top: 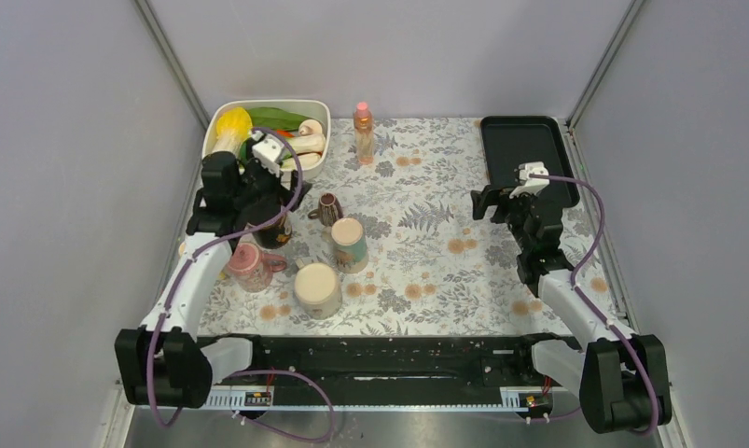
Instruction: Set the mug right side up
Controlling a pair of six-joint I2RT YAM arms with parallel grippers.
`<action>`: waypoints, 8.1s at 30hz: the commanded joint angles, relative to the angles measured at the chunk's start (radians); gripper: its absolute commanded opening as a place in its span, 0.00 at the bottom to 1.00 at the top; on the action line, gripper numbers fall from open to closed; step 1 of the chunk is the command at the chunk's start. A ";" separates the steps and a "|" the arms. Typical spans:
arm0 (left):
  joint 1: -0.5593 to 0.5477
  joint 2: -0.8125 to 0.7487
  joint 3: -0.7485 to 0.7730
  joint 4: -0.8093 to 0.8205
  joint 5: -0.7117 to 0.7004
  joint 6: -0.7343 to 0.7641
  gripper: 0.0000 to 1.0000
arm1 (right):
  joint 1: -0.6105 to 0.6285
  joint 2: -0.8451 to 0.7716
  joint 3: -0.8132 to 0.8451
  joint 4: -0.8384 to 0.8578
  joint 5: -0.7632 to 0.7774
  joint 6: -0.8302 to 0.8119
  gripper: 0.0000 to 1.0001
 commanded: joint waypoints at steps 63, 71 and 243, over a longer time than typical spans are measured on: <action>-0.531 0.622 0.412 -0.744 0.070 0.949 0.41 | -0.003 -0.025 -0.009 -0.007 -0.358 0.103 0.99; -0.543 0.595 0.432 -0.682 0.068 0.689 0.00 | -0.002 -0.067 -0.005 -0.066 -0.340 0.146 0.99; -0.265 0.576 0.846 -0.794 0.203 -0.089 0.00 | 0.310 0.439 0.553 0.133 -0.673 0.780 0.96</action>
